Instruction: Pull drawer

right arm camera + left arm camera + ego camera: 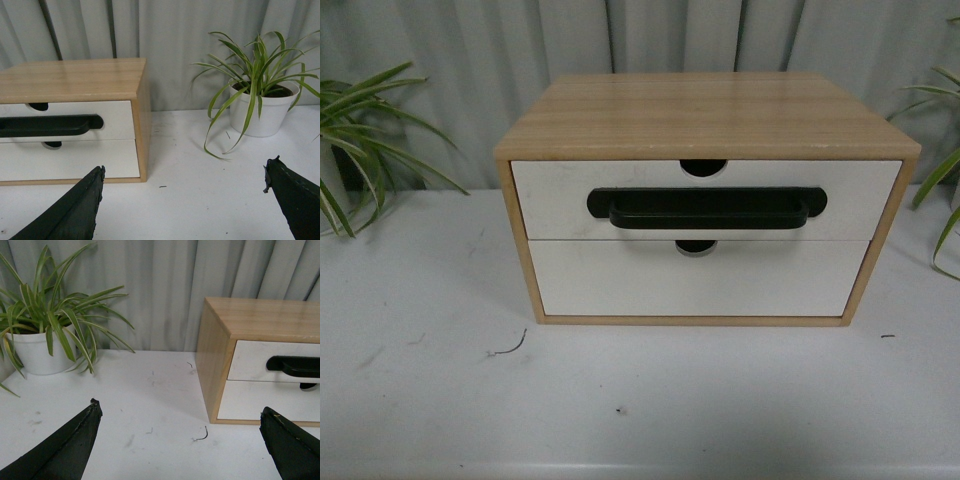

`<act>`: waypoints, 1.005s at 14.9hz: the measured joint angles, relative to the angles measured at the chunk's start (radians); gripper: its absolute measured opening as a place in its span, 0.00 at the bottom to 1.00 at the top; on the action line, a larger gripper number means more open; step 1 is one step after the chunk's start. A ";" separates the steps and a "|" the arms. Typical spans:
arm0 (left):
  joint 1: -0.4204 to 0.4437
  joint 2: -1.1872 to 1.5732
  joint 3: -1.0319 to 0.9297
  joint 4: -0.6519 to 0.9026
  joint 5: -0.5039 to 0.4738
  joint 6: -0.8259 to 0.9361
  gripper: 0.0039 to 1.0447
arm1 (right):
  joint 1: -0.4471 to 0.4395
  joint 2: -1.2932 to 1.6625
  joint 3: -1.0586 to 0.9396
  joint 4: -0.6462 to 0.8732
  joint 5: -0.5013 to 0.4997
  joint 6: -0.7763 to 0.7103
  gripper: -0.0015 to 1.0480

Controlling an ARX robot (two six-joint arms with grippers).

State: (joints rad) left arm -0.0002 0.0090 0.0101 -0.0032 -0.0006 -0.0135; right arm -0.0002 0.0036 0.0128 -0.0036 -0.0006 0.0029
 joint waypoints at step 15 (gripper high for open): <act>0.000 0.000 0.000 0.000 0.000 0.000 0.94 | 0.000 0.000 0.000 0.000 0.000 0.000 0.94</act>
State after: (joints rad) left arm -0.0002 0.0090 0.0101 -0.0032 -0.0006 -0.0132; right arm -0.0002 0.0036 0.0128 -0.0036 -0.0006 0.0029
